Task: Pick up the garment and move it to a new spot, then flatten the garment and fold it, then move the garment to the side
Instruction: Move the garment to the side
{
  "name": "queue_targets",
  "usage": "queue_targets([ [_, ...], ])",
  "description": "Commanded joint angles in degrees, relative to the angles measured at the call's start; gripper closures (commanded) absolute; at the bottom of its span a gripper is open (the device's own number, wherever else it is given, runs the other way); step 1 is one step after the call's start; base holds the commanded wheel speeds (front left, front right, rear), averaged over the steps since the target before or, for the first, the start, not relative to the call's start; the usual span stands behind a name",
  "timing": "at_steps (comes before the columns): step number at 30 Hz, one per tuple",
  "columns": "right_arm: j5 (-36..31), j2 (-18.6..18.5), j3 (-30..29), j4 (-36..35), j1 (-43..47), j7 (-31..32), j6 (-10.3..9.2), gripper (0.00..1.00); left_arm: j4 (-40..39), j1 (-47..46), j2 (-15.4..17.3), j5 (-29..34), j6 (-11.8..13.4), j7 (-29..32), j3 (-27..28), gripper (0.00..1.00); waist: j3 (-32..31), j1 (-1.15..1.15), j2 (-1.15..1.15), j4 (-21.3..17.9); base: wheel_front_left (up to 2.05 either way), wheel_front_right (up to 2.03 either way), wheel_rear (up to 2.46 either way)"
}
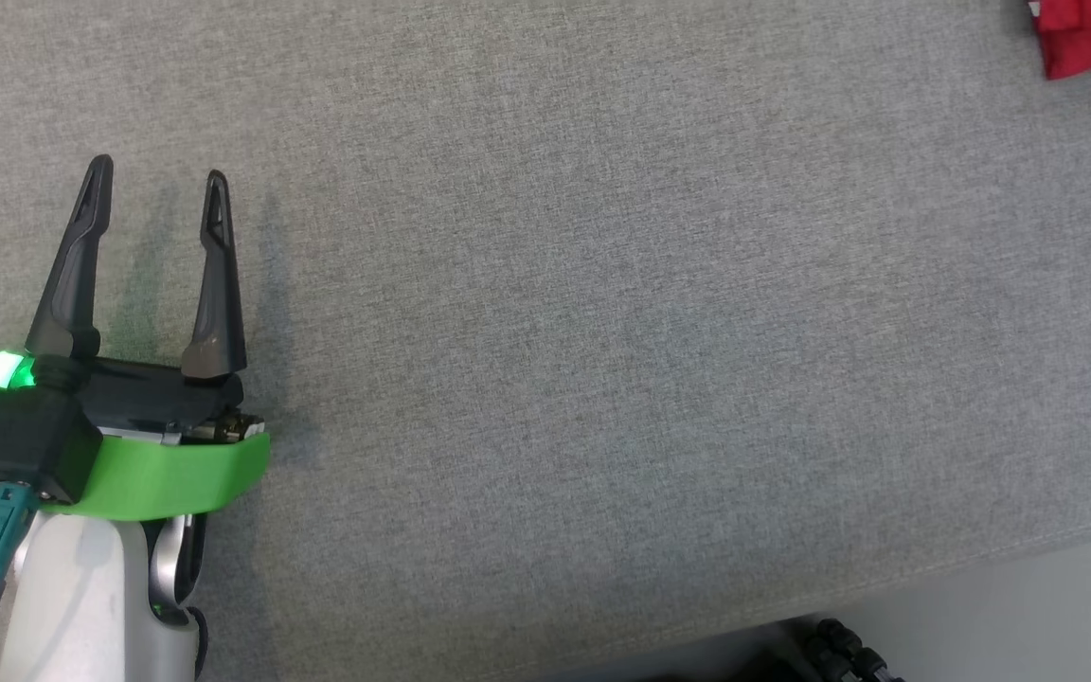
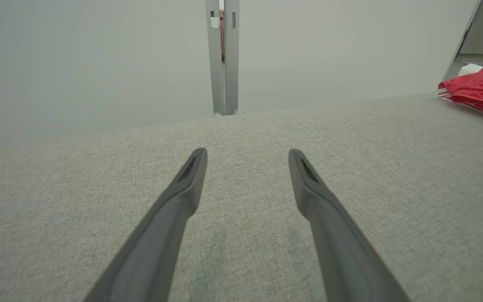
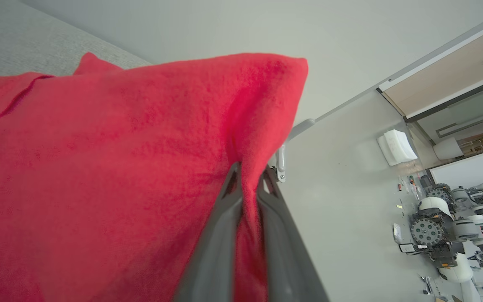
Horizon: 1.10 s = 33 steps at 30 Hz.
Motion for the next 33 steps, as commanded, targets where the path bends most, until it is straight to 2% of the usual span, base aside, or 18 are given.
queue_targets([
  [1, -0.61, -0.76, 0.31, 1.10, -1.36, 0.21, -0.12, 0.85, -0.17, 0.59, 0.51, 0.05, 0.00, -0.13, 0.03, 0.00, 0.38, -0.01, 0.00, 0.27, 0.00, 0.00, 0.00],
  [2, -1.39, -0.91, 1.01, 1.98, -1.88, 0.36, -0.12, 0.57, -0.19, 0.53, 0.58, 0.04, 0.00, -0.13, 0.00, 0.00, 0.50, -0.01, 0.00, 0.35, 0.00, 0.00, 0.00],
  [3, -1.64, -0.82, 1.43, 2.78, -2.29, 0.62, -0.12, 0.09, -0.15, 0.41, 0.63, 0.02, 0.00, -0.13, -0.03, 0.00, 0.58, -0.01, 0.00, 0.41, 0.00, 0.00, 0.00],
  [4, -1.71, -0.68, 1.38, 3.89, -2.87, 0.62, -0.12, 0.00, -0.08, 0.23, 0.63, 0.00, 0.00, -0.13, -0.04, 0.00, 0.66, -0.01, 0.00, 0.50, 0.00, 0.00, 0.00],
  [8, -3.52, 0.13, 1.29, 6.70, -4.83, -2.36, -0.12, 0.00, 0.48, -0.06, 0.47, -0.11, 0.00, -0.13, 0.23, 0.00, 0.09, -0.01, 0.00, 0.59, 0.00, 0.00, 0.00],
  [12, -5.08, 2.62, 0.86, 7.96, -5.66, -6.86, -0.12, 0.00, 2.01, 0.98, 0.09, -0.56, 0.03, -0.13, 1.17, 0.00, -2.28, -0.01, 0.00, 0.38, 0.00, 0.00, 0.00],
  [19, -4.66, 10.28, -0.75, 7.02, -2.06, -14.70, -0.12, 0.00, 5.10, 4.09, -1.11, -1.12, 0.31, -0.13, 3.63, 0.00, -9.44, -0.01, 0.00, 0.56, 0.00, 0.00, 0.00],
  [24, -5.73, 15.92, -2.30, 2.48, 4.06, -16.23, -0.12, 0.00, 6.36, 7.08, -1.81, -1.33, 0.44, -0.13, 5.48, 0.00, -14.70, -0.01, 0.00, 1.15, 0.00, 0.00, 0.00],
  [33, -9.76, 25.35, -12.65, -12.18, 24.84, -16.28, -0.11, 0.00, 8.23, 11.08, -3.13, -1.78, 0.46, -0.13, 7.79, 0.00, -22.23, -0.01, 0.00, 2.31, 0.00, 0.00, 0.00],
])
